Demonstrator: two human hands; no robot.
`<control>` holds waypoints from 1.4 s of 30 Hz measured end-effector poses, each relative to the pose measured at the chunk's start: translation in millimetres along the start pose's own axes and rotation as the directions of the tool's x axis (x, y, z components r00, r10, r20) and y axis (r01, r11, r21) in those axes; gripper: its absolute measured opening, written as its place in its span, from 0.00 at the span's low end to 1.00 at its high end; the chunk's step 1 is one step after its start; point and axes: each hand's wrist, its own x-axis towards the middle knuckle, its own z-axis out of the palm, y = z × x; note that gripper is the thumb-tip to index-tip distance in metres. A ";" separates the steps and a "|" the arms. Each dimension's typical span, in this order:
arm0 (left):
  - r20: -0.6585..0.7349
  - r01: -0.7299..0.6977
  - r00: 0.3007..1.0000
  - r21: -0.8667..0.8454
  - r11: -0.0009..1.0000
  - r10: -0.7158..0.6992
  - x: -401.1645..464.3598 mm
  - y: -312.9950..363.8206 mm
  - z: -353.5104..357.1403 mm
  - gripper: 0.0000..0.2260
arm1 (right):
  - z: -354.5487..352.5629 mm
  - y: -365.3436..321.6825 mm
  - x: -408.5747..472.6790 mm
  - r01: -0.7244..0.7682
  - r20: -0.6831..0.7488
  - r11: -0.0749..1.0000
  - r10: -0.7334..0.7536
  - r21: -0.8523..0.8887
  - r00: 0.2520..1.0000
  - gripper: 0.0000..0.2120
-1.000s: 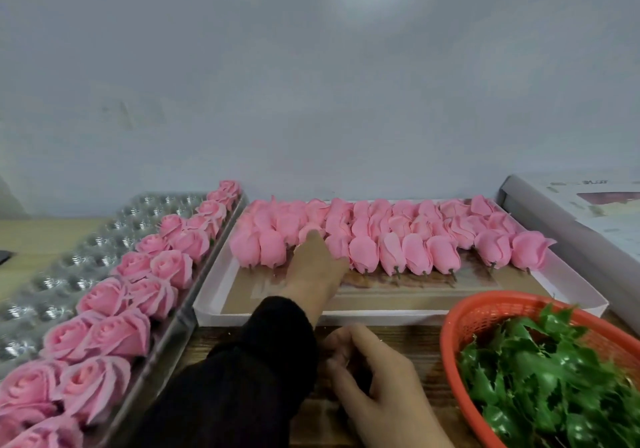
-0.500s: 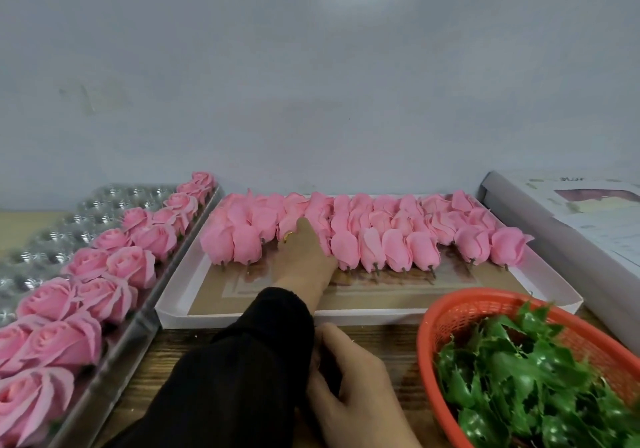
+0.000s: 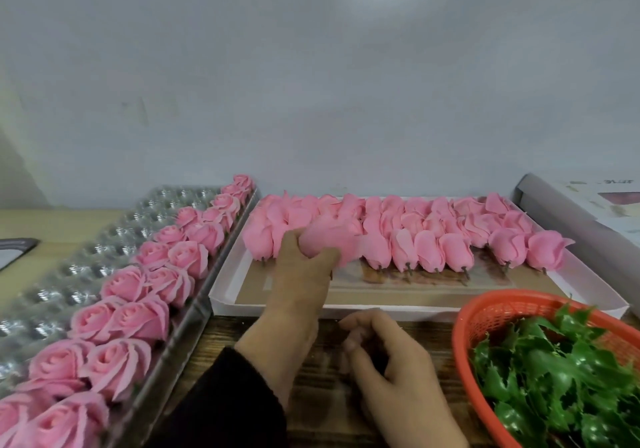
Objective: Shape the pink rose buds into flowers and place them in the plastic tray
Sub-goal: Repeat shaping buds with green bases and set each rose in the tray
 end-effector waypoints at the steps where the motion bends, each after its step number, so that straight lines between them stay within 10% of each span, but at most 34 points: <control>1: 0.013 0.037 0.999 -0.099 0.994 -0.036 -12.8 -0.7 -7.1 0.17 | 0.2 -0.3 -0.3 -0.004 -0.010 1.000 0.004 0.009 1.000 0.14; 5: 0.019 0.092 0.996 -0.371 0.924 -0.091 -56.8 -8.2 -33.0 0.13 | 2.4 -4.2 -2.6 0.013 -0.034 0.997 -0.011 0.076 0.999 0.12; 12: -0.011 0.033 0.999 -0.353 0.935 -0.039 -88.5 -20.2 -46.9 0.24 | 11.3 -15.0 -10.2 0.047 0.010 0.983 -0.050 0.180 0.999 0.09; 25: 0.131 -0.343 0.934 0.072 0.937 0.332 -91.1 -19.2 -41.4 0.10 | 6.7 -12.1 -5.9 -0.040 0.054 0.938 0.023 0.345 0.998 0.13; 42: 0.193 -0.392 0.914 0.184 0.902 0.358 -93.5 -20.0 -38.3 0.30 | 2.6 -10.2 -2.0 -0.051 0.010 0.945 0.050 0.324 0.999 0.11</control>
